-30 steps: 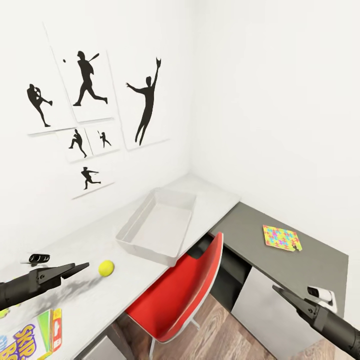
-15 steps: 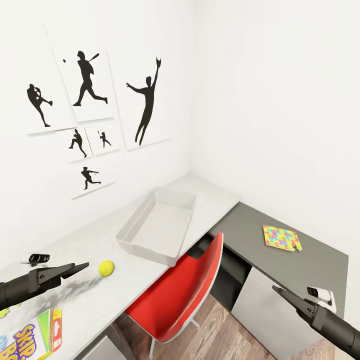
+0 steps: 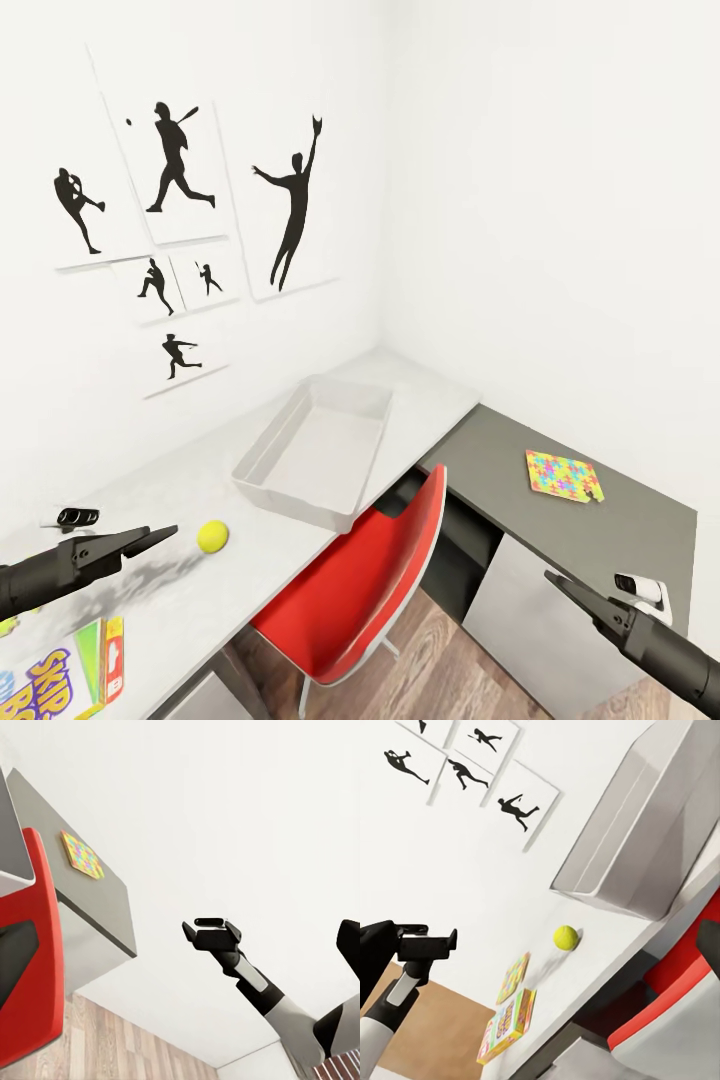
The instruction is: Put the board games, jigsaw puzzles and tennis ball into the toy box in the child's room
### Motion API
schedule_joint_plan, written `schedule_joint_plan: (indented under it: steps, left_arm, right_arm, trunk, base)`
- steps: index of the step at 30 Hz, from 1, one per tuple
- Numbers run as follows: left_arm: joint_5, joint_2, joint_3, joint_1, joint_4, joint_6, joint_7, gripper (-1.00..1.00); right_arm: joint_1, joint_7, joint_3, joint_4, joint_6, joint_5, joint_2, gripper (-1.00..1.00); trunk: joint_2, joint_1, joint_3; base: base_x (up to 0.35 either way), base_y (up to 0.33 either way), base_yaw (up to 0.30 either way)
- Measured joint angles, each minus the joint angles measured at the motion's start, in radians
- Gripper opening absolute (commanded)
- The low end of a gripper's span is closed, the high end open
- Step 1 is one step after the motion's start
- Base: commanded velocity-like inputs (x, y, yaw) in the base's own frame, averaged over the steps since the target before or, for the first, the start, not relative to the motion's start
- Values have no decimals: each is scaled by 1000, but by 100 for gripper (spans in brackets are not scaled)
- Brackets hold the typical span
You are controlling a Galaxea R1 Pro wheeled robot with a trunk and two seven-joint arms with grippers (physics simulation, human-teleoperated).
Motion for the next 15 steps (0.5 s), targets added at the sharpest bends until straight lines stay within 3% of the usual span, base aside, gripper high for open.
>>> schedule_joint_plan:
  steps: [7,15]
  left_arm:
    - [0,0,0,0,0,0,0,100]
    - [0,0,0,0,0,0,0,100]
  right_arm:
    - [0,5,0,-3,-1,-1,1,100]
    - [1,9,-4,-10,-1,1,31,100]
  trunk:
    - [0,0,6]
    - [0,0,19]
  base:
    - [0,0,0]
    - [-13,0,0]
